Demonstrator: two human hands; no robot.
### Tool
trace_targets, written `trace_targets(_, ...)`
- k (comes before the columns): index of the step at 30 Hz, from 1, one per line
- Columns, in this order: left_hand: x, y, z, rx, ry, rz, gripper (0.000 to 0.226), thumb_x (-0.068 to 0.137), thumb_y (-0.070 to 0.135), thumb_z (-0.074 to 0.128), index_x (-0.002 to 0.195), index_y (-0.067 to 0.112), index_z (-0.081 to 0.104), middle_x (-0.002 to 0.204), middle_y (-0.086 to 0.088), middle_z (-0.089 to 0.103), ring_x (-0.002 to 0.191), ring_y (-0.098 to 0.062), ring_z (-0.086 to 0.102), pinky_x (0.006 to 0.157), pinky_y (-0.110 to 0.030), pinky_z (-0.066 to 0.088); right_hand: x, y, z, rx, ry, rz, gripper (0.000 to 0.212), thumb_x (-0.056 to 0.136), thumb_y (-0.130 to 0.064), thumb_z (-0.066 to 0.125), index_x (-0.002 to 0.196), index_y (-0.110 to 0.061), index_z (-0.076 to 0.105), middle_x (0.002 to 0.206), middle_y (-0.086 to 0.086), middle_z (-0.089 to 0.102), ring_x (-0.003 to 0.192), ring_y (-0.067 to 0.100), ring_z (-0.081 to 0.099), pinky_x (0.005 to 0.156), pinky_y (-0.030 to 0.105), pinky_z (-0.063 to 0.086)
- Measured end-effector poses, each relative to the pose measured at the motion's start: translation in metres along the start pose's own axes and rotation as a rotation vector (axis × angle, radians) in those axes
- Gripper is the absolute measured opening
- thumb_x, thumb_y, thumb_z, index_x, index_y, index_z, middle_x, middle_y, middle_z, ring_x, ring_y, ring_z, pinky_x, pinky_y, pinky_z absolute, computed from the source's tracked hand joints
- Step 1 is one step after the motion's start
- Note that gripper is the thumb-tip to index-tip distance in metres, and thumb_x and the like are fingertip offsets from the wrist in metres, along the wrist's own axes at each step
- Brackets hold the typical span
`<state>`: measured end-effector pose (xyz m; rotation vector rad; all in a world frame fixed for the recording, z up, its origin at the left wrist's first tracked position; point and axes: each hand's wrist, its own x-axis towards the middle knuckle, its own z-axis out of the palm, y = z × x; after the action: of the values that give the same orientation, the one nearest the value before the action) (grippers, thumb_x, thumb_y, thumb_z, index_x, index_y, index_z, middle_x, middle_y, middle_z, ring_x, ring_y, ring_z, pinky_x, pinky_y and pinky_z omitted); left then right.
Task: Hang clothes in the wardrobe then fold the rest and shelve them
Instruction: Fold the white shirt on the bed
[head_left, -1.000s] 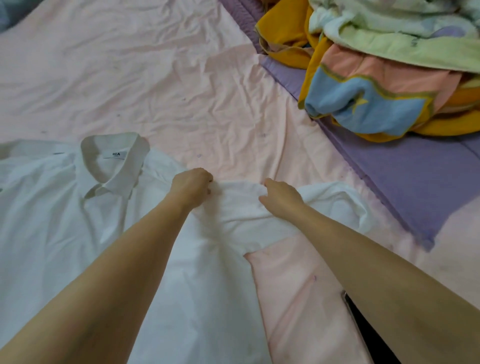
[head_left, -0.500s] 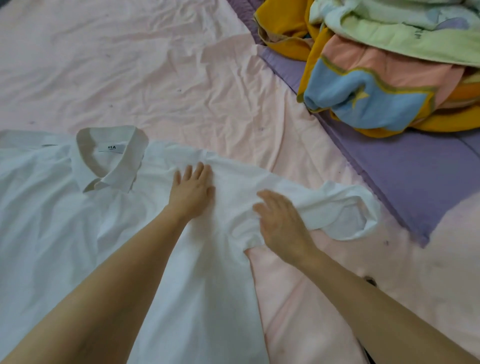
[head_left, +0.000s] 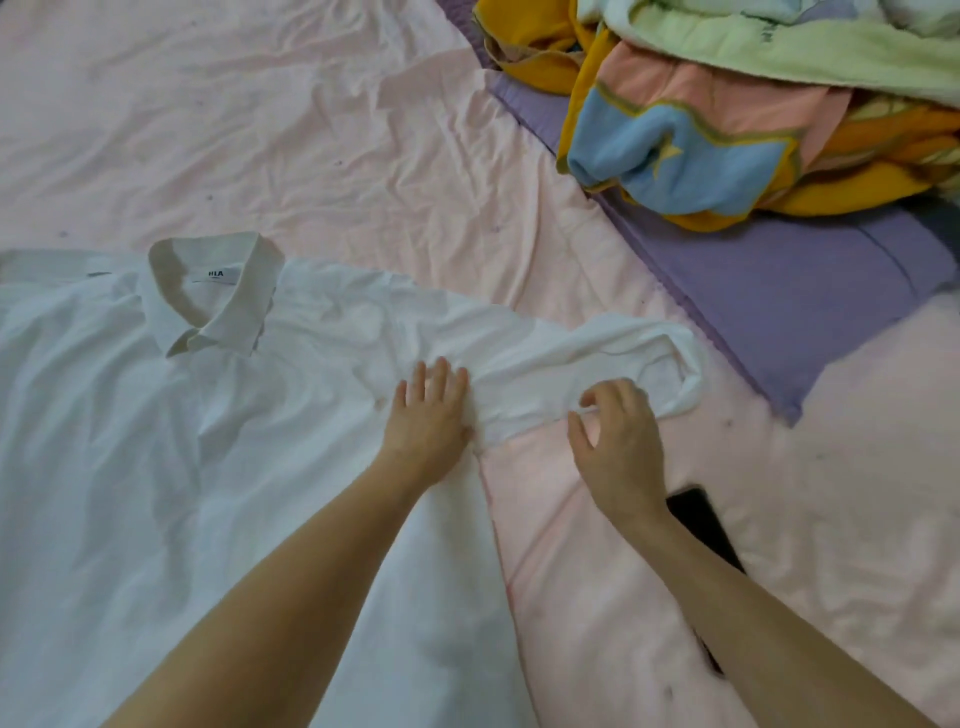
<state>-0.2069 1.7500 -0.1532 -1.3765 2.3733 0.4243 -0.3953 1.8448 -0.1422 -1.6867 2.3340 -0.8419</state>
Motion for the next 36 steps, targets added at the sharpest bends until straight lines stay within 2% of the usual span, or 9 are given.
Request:
trace_targets(2,-0.004,0.023,-0.013,-0.097,0.117,0.034,0.068,0.101,0.039,0.037,0.153,0.012,0.002,0.161,-0.011,0.0,0.149,-0.031,-0.001,0.12,-0.042,0.01,0.004,0.007,-0.021,0.103,0.236,0.466,0.046,0.076,-0.02,0.078,0.107,0.001,0.053,0.108,0.018,0.055,0.101,0.034,0.051,0.089,0.037,0.037)
trace_targets(4,-0.02,0.054,-0.022,-0.161,0.135,0.109,0.066,0.101,0.038,0.039,0.153,0.013,0.008,0.161,-0.009,0.007,0.149,-0.027,0.003,0.12,-0.039,0.011,0.01,0.029,-0.027,0.22,0.13,0.905,0.068,0.074,-0.032,0.08,0.123,0.005,0.049,0.124,0.023,0.052,0.116,0.039,0.048,0.099,0.04,0.036)
trace_targets(6,-0.043,0.077,-0.023,-0.199,0.106,0.155,0.063,0.1,0.036,0.043,0.152,0.015,0.015,0.159,-0.007,0.016,0.148,-0.025,0.009,0.12,-0.039,0.014,0.018,0.047,-0.028,0.276,-0.044,1.035,0.059,0.081,-0.037,0.073,0.123,0.002,0.058,0.123,0.023,0.058,0.116,0.037,0.053,0.098,0.037,0.042)
trace_targets(11,-0.071,0.109,-0.027,-0.433,0.055,0.144,0.058,0.096,0.032,0.052,0.148,0.018,0.03,0.151,-0.001,0.034,0.137,-0.02,0.035,0.11,-0.034,0.033,0.023,0.043,-0.068,0.661,0.147,0.787,0.022,0.085,-0.01,0.052,0.101,0.003,0.062,0.092,0.009,0.061,0.084,0.021,0.055,0.067,0.025,0.039)
trace_targets(15,-0.086,0.16,-0.042,-0.648,0.063,0.24,0.064,0.091,0.031,0.062,0.147,0.019,0.034,0.148,0.001,0.042,0.133,-0.016,0.041,0.102,-0.018,0.027,0.008,0.044,-0.111,0.6,0.11,0.696,0.013,0.091,-0.009,0.048,0.093,0.001,0.054,0.081,0.001,0.052,0.079,0.021,0.048,0.067,0.028,0.035)
trace_targets(22,-0.098,0.267,-0.053,-1.031,-0.045,0.107,0.076,0.082,0.033,0.074,0.146,0.02,0.034,0.134,0.0,0.053,0.124,-0.019,0.051,0.1,-0.029,0.042,-0.004,0.076,-0.197,0.142,-0.426,0.47,0.019,0.085,-0.015,0.064,0.082,-0.015,0.045,0.082,-0.001,0.052,0.078,0.021,0.051,0.056,0.028,0.033)
trace_targets(27,-0.108,0.304,-0.064,-0.628,0.089,0.184,0.075,0.072,0.05,0.077,0.134,0.02,0.046,0.136,-0.002,0.032,0.125,-0.019,0.036,0.094,-0.024,0.036,0.0,0.103,-0.243,0.086,-0.368,0.4,0.012,0.079,-0.004,0.064,0.088,-0.01,0.059,0.087,0.003,0.063,0.082,0.022,0.059,0.061,0.025,0.042)
trace_targets(30,-0.106,0.32,-0.07,-0.539,0.184,0.242,0.08,0.073,0.048,0.076,0.134,0.015,0.036,0.139,-0.003,0.033,0.123,-0.021,0.038,0.093,-0.032,0.04,0.003,0.108,-0.256,0.309,-0.236,0.399,0.014,0.08,-0.007,0.069,0.093,-0.008,0.064,0.088,0.004,0.068,0.081,0.017,0.063,0.067,0.022,0.046)
trace_targets(36,-0.088,0.332,-0.097,-1.239,0.259,-0.05,0.019,0.086,0.017,0.05,0.103,0.012,0.044,0.082,0.0,0.06,0.078,-0.027,0.063,0.069,-0.041,0.057,-0.022,0.107,-0.266,1.055,-0.124,0.745,0.028,0.091,-0.036,0.061,0.11,-0.015,0.063,0.109,0.0,0.068,0.104,0.014,0.063,0.093,0.031,0.048)
